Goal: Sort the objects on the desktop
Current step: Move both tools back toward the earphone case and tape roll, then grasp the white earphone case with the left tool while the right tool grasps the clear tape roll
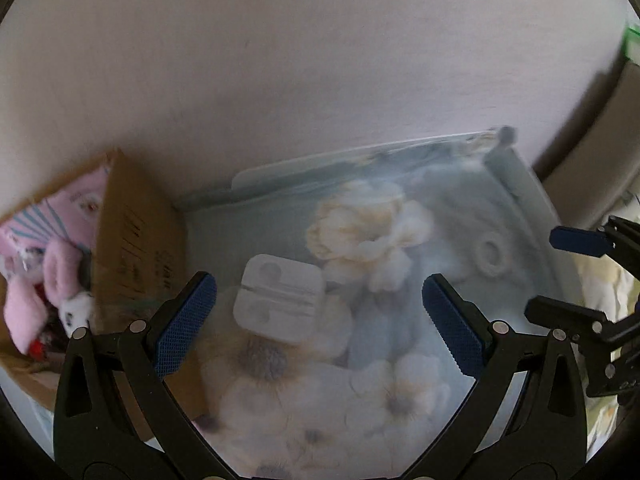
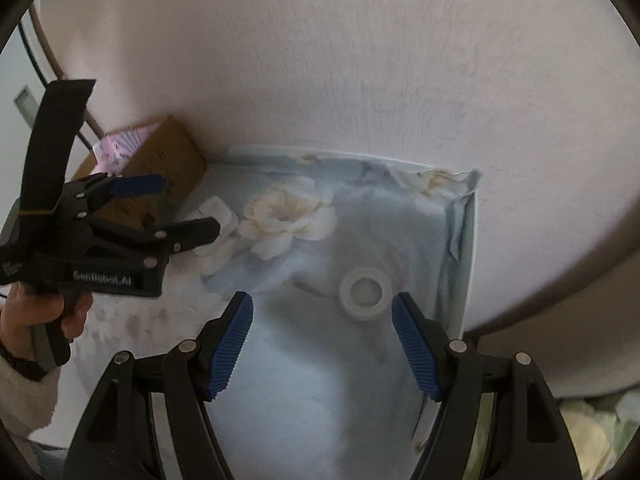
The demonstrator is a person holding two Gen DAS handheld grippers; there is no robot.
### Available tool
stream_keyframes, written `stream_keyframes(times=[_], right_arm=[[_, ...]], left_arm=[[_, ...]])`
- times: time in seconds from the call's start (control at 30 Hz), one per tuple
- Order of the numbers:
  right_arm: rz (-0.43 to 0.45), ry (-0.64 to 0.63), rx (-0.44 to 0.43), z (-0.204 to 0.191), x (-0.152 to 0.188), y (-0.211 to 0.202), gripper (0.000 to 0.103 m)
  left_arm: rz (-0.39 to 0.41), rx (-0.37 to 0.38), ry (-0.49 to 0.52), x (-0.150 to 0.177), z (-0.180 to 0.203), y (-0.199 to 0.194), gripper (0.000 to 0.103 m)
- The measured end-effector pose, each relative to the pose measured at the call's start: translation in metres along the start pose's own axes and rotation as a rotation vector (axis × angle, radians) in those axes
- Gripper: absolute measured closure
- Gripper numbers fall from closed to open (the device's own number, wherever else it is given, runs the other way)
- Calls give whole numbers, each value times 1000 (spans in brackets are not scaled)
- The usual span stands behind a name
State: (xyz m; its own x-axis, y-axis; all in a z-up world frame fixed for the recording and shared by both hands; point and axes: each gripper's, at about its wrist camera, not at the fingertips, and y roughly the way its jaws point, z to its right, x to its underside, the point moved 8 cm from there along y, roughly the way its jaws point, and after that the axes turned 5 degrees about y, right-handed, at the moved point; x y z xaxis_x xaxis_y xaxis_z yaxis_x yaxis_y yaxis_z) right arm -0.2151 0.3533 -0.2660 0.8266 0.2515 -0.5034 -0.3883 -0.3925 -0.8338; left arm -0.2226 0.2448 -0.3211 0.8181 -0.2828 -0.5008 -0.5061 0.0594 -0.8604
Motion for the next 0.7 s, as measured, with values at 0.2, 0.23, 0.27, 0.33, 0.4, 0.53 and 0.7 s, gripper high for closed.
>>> stream_keyframes(times=[0.2,0.23,0.27,0.33,0.4,0.53,0.7], right_arm=[[-11,-125,14,6,-4,23,35],[-12,-141,10,7,-6,24,35],[-13,-149,5,8,-7,26,35],[-19,-175,-1,10,-9,28,35],[-31,-208,-3,10,-10,31,35],[-54,-281,-3,9,-9,38,35],[-85,-342,-15,8,-4,45,35]], left_arm=[[-11,-32,-4,-1,5,21,1],[-15,-38,-10,0,5,25,1],[-18,-42,-17,1,4,27,1],[-33,-28,-59,5,0,35,1],[-45,-7,-119,9,-7,41,1],[-54,-9,-153,13,-10,49,1],[-54,-17,-127,18,-8,61,1]])
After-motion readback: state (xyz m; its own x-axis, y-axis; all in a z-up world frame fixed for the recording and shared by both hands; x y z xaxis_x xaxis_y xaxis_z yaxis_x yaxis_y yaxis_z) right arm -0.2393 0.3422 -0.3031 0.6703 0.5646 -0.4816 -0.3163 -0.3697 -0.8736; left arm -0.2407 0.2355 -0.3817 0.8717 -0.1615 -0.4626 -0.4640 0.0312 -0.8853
